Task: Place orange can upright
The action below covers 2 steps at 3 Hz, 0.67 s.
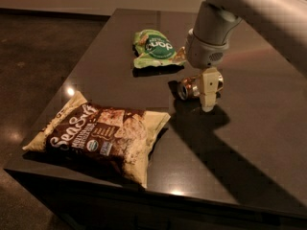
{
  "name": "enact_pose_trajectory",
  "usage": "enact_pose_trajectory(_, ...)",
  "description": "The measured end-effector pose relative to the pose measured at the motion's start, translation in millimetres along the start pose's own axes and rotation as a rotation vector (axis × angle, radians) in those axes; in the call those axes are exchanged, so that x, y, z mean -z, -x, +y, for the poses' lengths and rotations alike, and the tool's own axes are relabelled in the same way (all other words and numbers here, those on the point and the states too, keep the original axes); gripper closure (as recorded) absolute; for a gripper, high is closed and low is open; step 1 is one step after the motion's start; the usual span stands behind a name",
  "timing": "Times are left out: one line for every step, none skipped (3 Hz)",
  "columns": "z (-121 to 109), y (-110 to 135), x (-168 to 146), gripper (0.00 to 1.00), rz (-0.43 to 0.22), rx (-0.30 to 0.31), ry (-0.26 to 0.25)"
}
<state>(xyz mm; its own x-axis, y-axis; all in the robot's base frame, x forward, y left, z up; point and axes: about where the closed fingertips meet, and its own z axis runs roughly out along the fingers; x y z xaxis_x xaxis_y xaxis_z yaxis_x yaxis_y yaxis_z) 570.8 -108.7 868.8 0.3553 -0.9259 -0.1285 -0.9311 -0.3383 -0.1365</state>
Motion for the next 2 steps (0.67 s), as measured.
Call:
enact_pose_trajectory(-4.3,-4.2,-12.2,0.00,0.014,0.011,0.019)
enact_pose_trajectory(-5.4,-4.9,-19.4,0.15,0.021,0.015,0.026)
